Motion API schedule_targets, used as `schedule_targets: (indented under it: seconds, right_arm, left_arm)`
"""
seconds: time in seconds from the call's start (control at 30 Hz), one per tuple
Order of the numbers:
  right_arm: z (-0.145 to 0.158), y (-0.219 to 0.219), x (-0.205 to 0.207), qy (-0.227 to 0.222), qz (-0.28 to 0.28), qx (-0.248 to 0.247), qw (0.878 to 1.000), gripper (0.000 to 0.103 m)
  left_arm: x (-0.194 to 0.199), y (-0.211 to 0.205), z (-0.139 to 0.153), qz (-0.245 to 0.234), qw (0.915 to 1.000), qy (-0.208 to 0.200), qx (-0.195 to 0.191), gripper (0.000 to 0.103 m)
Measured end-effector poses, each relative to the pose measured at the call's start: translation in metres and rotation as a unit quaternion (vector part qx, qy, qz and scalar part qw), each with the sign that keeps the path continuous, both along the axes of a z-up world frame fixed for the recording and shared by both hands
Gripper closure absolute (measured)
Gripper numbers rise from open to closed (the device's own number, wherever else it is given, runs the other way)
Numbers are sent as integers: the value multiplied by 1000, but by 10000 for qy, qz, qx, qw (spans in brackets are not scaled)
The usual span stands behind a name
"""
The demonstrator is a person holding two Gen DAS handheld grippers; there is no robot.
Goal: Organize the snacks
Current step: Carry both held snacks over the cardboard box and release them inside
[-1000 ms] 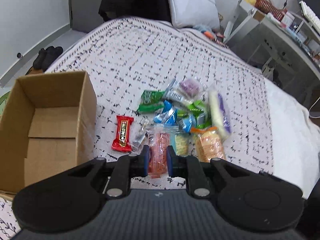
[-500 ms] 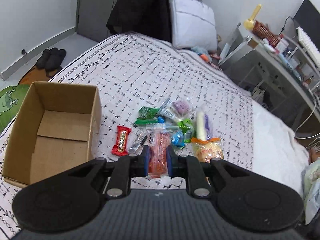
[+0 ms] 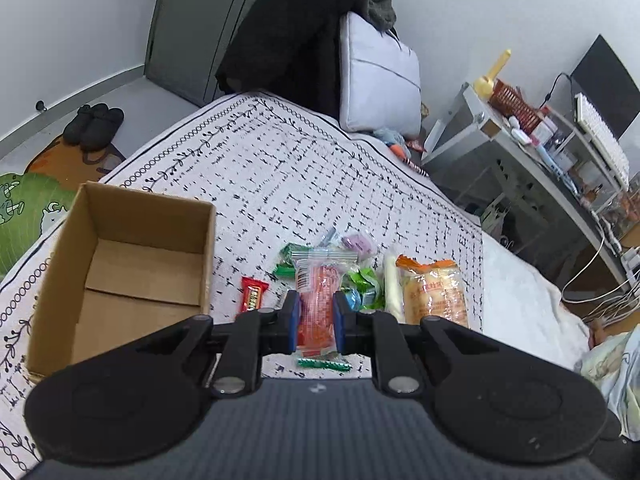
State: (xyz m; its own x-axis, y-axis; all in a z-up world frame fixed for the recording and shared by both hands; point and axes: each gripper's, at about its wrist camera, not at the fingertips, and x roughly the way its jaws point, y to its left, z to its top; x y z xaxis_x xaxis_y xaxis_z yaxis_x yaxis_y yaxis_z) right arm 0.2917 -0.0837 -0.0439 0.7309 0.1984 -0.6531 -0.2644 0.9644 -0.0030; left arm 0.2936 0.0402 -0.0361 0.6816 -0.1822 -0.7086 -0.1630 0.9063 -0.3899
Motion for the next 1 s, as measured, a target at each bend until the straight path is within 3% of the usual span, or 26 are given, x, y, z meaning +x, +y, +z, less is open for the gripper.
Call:
schedule_targets:
  seconds: [0.37, 0.73, 1.0]
  right_arm:
    - [-2, 46, 0, -26, 141, 67, 9999, 69]
    - [-8, 96, 8, -168, 358, 45, 9992, 69]
    - [-21, 131, 19, -122, 636, 116, 9978, 69]
  left_arm:
    - [-11, 62, -13, 439, 9986, -218, -219, 87]
    - [-20, 121, -46, 1064, 9934, -318, -289, 87]
    - [-21, 152, -69, 1347, 9887, -317, -580, 87]
